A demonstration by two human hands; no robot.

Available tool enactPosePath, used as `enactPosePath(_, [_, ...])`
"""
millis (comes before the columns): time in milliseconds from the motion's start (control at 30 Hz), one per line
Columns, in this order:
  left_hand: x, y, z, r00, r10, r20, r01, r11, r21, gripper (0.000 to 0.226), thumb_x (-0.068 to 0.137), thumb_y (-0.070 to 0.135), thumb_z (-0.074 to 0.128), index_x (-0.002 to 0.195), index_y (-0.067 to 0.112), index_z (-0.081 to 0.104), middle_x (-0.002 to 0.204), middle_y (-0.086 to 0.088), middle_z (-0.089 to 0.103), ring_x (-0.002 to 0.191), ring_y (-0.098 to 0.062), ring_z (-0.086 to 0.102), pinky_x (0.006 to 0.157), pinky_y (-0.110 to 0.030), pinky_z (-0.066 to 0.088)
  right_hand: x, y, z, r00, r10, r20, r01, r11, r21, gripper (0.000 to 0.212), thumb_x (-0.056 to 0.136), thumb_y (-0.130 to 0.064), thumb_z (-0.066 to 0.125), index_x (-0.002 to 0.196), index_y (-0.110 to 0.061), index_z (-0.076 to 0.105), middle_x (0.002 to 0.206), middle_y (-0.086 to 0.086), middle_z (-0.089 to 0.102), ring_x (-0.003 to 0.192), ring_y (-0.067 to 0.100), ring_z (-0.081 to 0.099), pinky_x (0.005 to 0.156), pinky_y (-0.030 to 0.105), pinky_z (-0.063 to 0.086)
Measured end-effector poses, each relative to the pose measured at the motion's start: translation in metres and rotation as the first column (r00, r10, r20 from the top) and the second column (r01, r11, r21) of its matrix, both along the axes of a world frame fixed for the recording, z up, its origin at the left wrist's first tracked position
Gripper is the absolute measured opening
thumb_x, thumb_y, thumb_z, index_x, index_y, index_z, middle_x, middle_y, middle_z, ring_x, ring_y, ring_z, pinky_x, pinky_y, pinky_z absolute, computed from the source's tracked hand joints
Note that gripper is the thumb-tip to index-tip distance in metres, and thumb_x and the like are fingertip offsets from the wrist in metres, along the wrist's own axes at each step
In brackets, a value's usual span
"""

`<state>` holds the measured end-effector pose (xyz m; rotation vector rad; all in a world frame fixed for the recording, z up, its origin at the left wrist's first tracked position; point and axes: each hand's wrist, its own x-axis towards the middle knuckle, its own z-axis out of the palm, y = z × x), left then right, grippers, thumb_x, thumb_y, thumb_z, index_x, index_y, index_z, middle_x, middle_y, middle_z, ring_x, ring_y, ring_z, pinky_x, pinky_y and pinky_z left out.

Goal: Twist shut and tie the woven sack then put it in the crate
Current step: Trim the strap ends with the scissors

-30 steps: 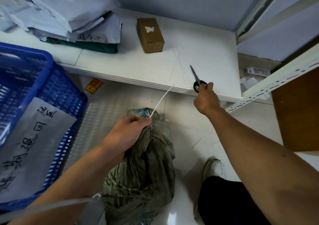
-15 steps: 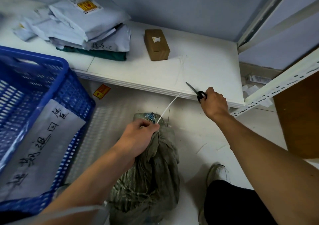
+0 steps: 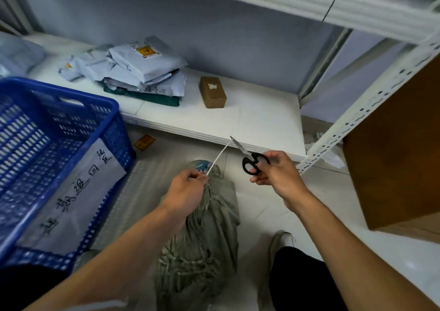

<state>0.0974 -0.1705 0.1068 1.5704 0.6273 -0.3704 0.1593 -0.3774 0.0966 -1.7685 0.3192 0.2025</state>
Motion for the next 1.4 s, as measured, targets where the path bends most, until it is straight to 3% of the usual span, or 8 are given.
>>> enactPosePath(100, [-0.025,0.008,0.016,1.000,0.003,0.001,-0.003,1.000,-0.012,0.015,0.096,0.032,0.063,0.101,0.023,0.073,0.109,-0.024,0.071,0.096,-0.027,0.068,0.097,-0.057,0.055,-0.058,0.003,0.024,0.999,-0.027,0.031,0.023,0.991,0.134,0.022,0.100,0.002,0.055,0.115,-0.013,0.048,0.079,0.015,0.075,0.055,0.023,0.069,0.055,0.028,0.056])
enactPosePath(167, [-0.043,0.014,0.030,1.000,-0.011,0.010,0.011,1.000,-0.016,0.016,0.095,0.035,0.065,0.102,0.026,0.075,0.105,-0.010,0.073,0.103,-0.025,0.068,0.100,-0.051,0.054,-0.098,0.008,0.038,0.999,-0.039,0.023,0.034,0.975,0.220,0.023,0.100,0.003,0.055,0.116,-0.013,0.051,0.080,0.016,0.076,0.057,0.025,0.069,0.057,0.029,0.057])
enactPosePath(467, [-0.099,0.013,0.061,0.996,-0.023,0.087,0.034,0.991,-0.129,0.037,0.079,0.058,0.079,0.097,0.026,0.079,0.091,-0.002,0.082,0.091,-0.023,0.077,0.094,-0.047,0.059,-0.190,0.033,0.064,0.994,0.084,-0.074,-0.043,0.897,0.439,0.014,0.099,0.003,0.053,0.109,-0.001,0.060,0.089,0.021,0.070,0.064,0.025,0.068,0.070,0.036,0.054])
enactPosePath(933, [-0.145,0.013,0.065,1.000,0.022,-0.020,-0.026,0.971,-0.238,0.024,0.088,0.025,0.078,0.098,0.004,0.075,0.087,-0.021,0.079,0.084,-0.040,0.077,0.076,-0.045,0.062,-0.201,0.058,0.050,0.925,0.316,-0.212,-0.126,0.781,0.612,0.011,0.097,0.004,0.053,0.104,-0.003,0.057,0.079,0.019,0.064,0.052,0.024,0.056,0.049,0.027,0.050])
enactPosePath(1033, [-0.142,0.015,0.058,0.999,0.031,-0.018,-0.034,0.972,-0.231,0.019,0.091,0.018,0.072,0.097,0.000,0.075,0.087,-0.026,0.077,0.080,-0.041,0.076,0.076,-0.048,0.061,-0.200,0.062,0.048,0.940,0.281,-0.196,-0.158,0.863,0.479,0.009,0.100,-0.001,0.053,0.106,-0.004,0.060,0.074,0.017,0.064,0.051,0.024,0.059,0.050,0.028,0.049])
enactPosePath(1133, [-0.134,0.016,0.054,0.999,0.050,0.004,-0.049,0.980,-0.194,0.017,0.092,0.017,0.069,0.095,0.002,0.076,0.087,-0.024,0.078,0.082,-0.040,0.076,0.081,-0.051,0.061,-0.199,0.066,0.046,0.957,0.282,-0.061,-0.278,0.958,0.069,0.009,0.102,-0.020,0.057,0.101,-0.019,0.066,0.082,0.009,0.068,0.060,0.019,0.065,0.060,0.031,0.050])
enactPosePath(1233, [-0.127,0.014,0.049,0.997,0.048,0.065,-0.040,0.993,-0.115,0.012,0.093,0.017,0.069,0.092,0.009,0.078,0.086,-0.015,0.080,0.083,-0.032,0.078,0.083,-0.051,0.063,-0.196,0.066,0.043,0.928,0.359,0.102,-0.285,0.859,-0.426,0.013,0.096,-0.042,0.062,0.095,-0.032,0.069,0.095,-0.009,0.060,0.082,0.004,0.061,0.080,0.029,0.052])
enactPosePath(1400, [-0.117,0.011,0.039,0.984,0.020,0.177,-0.017,1.000,-0.019,0.012,0.095,0.017,0.068,0.091,0.016,0.079,0.083,-0.003,0.080,0.082,-0.021,0.077,0.081,-0.040,0.063,-0.187,0.071,0.040,0.888,0.433,0.155,-0.280,0.776,-0.565,0.016,0.092,-0.033,0.067,0.107,-0.030,0.071,0.099,-0.016,0.062,0.089,0.004,0.061,0.084,0.030,0.053])
